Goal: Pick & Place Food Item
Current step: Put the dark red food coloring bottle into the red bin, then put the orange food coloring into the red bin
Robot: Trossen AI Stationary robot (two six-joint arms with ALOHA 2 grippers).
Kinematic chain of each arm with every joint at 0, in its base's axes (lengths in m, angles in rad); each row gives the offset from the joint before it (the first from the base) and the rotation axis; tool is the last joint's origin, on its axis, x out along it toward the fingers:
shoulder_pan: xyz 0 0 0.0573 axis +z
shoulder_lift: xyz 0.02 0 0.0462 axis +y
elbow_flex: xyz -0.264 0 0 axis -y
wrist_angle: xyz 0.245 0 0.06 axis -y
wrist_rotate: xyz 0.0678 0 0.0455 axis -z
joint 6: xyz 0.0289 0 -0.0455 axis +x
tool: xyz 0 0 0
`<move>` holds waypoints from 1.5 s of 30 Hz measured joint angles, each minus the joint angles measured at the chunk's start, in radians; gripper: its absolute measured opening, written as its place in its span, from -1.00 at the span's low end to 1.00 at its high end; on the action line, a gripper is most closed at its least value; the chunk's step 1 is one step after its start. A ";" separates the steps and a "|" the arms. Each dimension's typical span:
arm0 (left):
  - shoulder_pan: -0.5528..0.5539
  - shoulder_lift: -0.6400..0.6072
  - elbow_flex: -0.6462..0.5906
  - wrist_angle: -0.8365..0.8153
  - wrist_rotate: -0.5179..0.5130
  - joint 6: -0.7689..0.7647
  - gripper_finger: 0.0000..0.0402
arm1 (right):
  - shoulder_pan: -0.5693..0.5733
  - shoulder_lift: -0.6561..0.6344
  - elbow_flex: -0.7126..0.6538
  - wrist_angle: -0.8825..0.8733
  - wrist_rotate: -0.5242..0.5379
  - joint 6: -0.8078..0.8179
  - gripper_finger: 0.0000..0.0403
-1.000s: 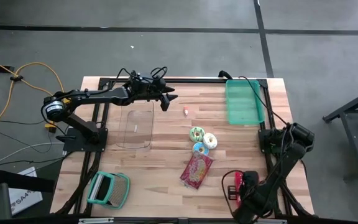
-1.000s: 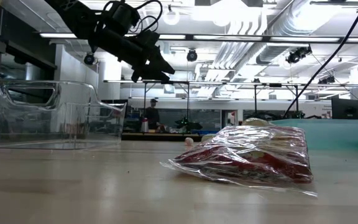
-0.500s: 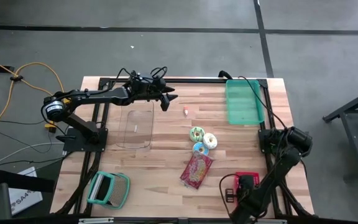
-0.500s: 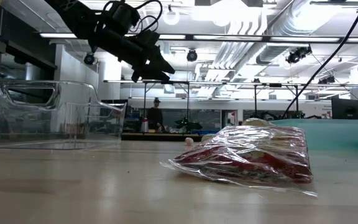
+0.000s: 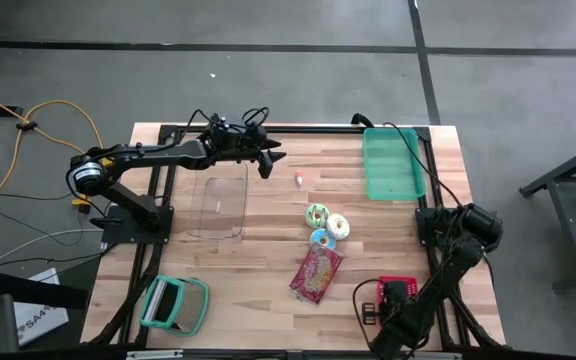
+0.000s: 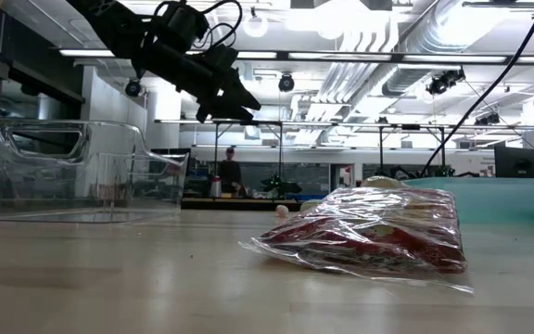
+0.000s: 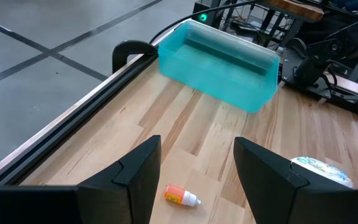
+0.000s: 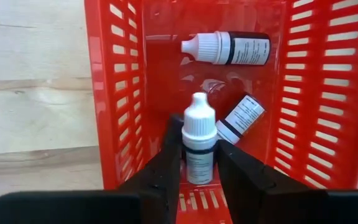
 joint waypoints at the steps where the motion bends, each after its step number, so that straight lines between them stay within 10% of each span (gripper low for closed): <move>1: 0.000 0.000 0.000 0.000 0.000 0.000 -0.03 | 0.000 0.000 0.000 0.000 0.000 0.000 -0.51; 45: 0.000 0.000 0.000 0.000 0.000 0.000 -0.03 | -0.005 -0.124 0.001 -0.093 0.080 0.002 -0.44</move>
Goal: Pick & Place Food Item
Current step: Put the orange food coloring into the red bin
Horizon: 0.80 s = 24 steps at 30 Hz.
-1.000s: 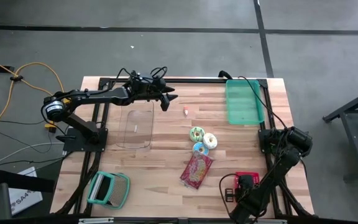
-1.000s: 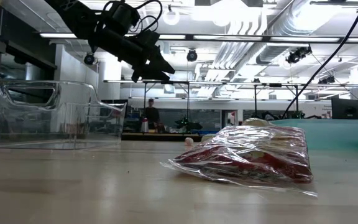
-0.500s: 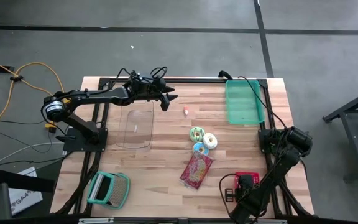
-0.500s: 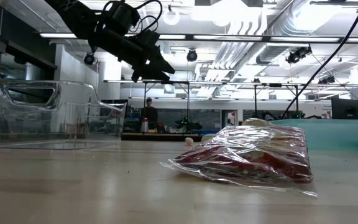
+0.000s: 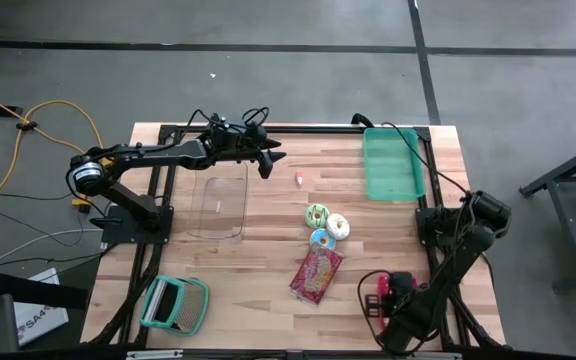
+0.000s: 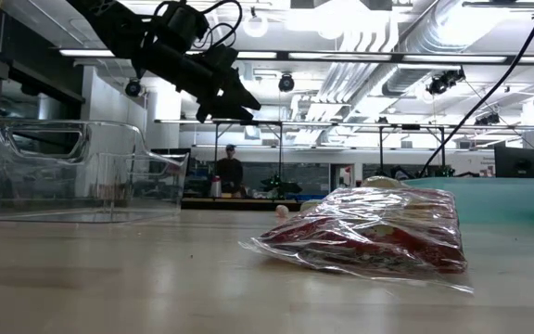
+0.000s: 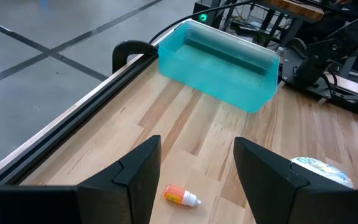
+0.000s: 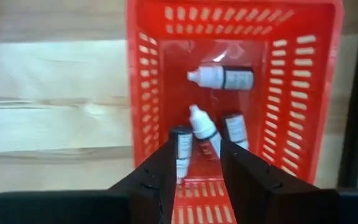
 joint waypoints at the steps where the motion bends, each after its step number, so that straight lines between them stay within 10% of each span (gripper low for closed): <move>1: 0.000 0.000 0.000 0.000 0.000 0.000 -0.03 | 0.000 -0.002 0.000 0.000 0.013 -0.001 -0.44; 24: 0.000 0.000 0.000 0.000 0.000 0.000 -0.03 | -0.099 -0.002 0.000 0.071 0.129 -0.189 -0.45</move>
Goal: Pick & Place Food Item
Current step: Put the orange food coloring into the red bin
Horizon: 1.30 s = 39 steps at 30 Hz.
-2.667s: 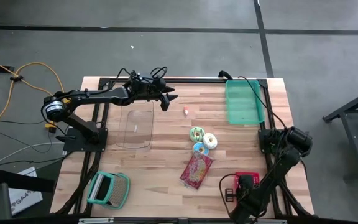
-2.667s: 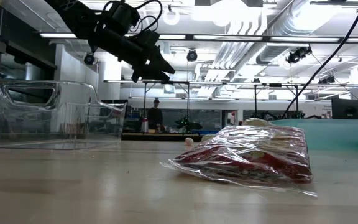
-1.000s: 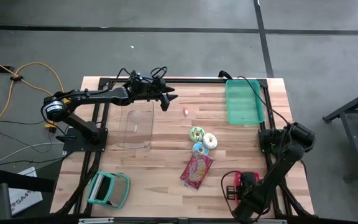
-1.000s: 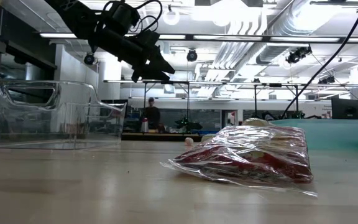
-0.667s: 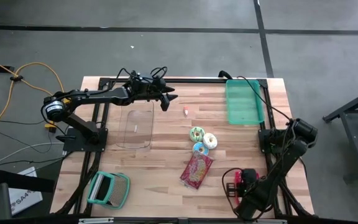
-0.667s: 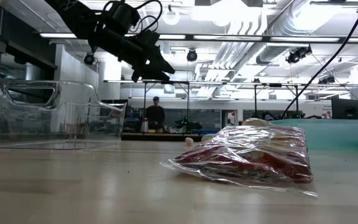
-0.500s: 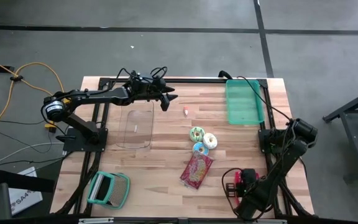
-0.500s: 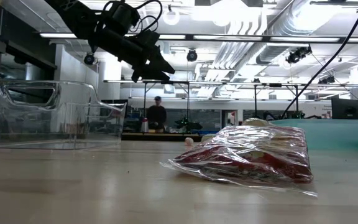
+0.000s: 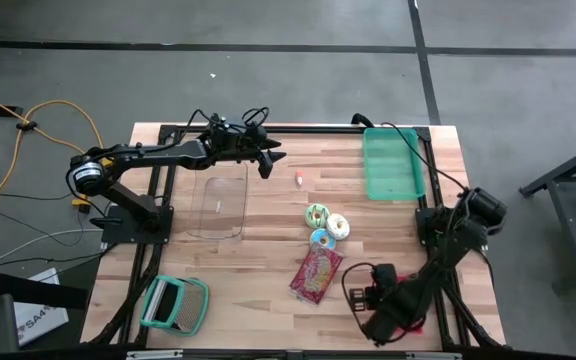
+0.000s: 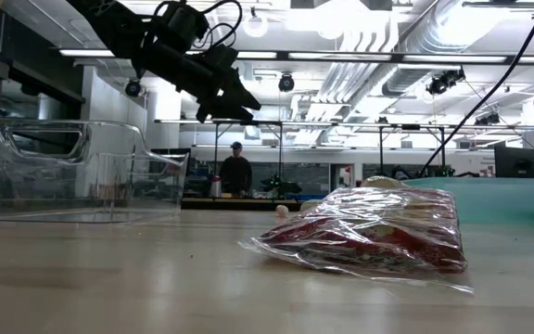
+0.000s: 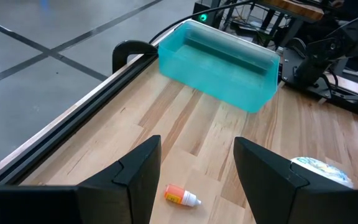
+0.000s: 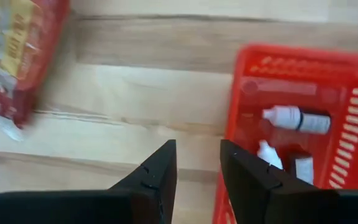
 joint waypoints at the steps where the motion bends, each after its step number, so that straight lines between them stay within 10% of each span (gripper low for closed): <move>1: 0.000 0.000 0.000 0.000 0.000 0.000 -0.03 | -0.009 0.000 0.000 0.001 0.000 -0.012 -0.45; 19: 0.000 0.000 0.000 0.000 0.000 0.000 -0.03 | -0.236 -0.007 0.000 0.007 -0.004 -0.377 -0.45; 39: 0.000 0.000 0.000 0.000 0.000 0.000 -0.03 | -0.743 -0.092 0.000 0.096 0.036 -1.233 -0.45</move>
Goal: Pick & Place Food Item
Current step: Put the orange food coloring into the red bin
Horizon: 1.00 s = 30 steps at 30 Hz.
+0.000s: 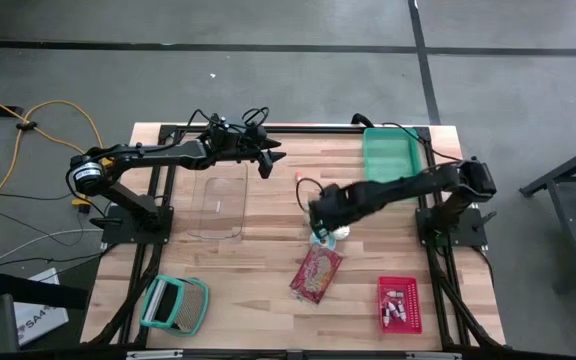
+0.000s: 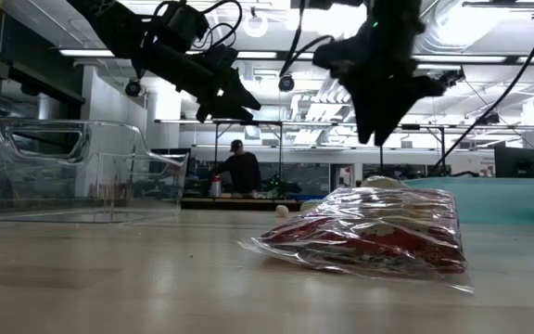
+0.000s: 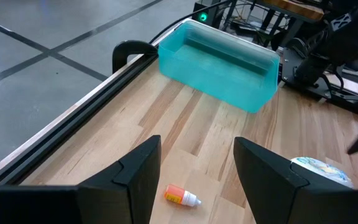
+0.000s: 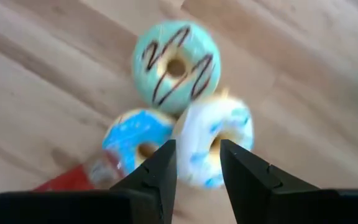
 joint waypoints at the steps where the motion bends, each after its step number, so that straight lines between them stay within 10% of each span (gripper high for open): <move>1: 0.000 0.000 0.000 0.000 0.000 0.000 -0.03 | -0.024 0.000 0.000 0.008 -0.008 -0.033 -0.45; 30: 0.000 0.000 0.000 0.000 0.000 0.000 -0.03 | -0.488 0.000 0.000 0.247 -0.121 -0.608 -0.45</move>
